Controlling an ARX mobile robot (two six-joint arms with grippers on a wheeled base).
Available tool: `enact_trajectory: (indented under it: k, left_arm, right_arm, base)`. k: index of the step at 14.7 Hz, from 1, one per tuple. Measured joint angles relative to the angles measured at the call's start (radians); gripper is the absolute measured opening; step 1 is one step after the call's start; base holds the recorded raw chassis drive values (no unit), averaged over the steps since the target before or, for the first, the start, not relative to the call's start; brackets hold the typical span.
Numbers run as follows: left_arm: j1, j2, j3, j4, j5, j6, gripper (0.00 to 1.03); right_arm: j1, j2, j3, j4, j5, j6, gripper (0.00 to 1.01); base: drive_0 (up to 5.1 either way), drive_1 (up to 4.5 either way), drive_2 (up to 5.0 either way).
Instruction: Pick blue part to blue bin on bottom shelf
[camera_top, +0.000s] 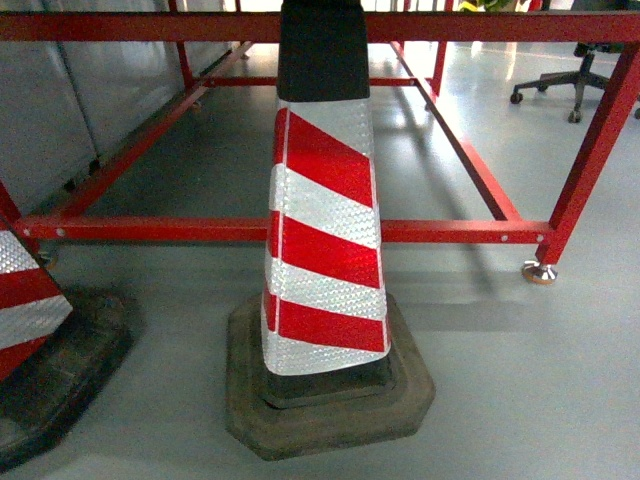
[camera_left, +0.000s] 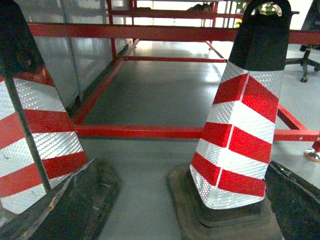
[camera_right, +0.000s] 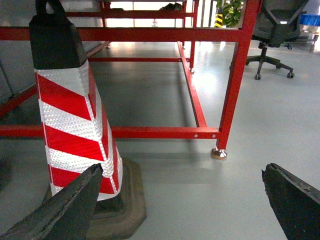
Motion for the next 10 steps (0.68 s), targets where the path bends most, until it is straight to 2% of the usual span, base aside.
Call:
enact_trajectory:
  k: [10]
  left_arm:
    - [0.000,0.000,0.000,0.000,0.000,0.000,0.98]
  right_arm:
    - [0.000,0.000,0.000,0.000,0.000,0.000,0.98]
  base:
    - [0.0,0.00,0.0]
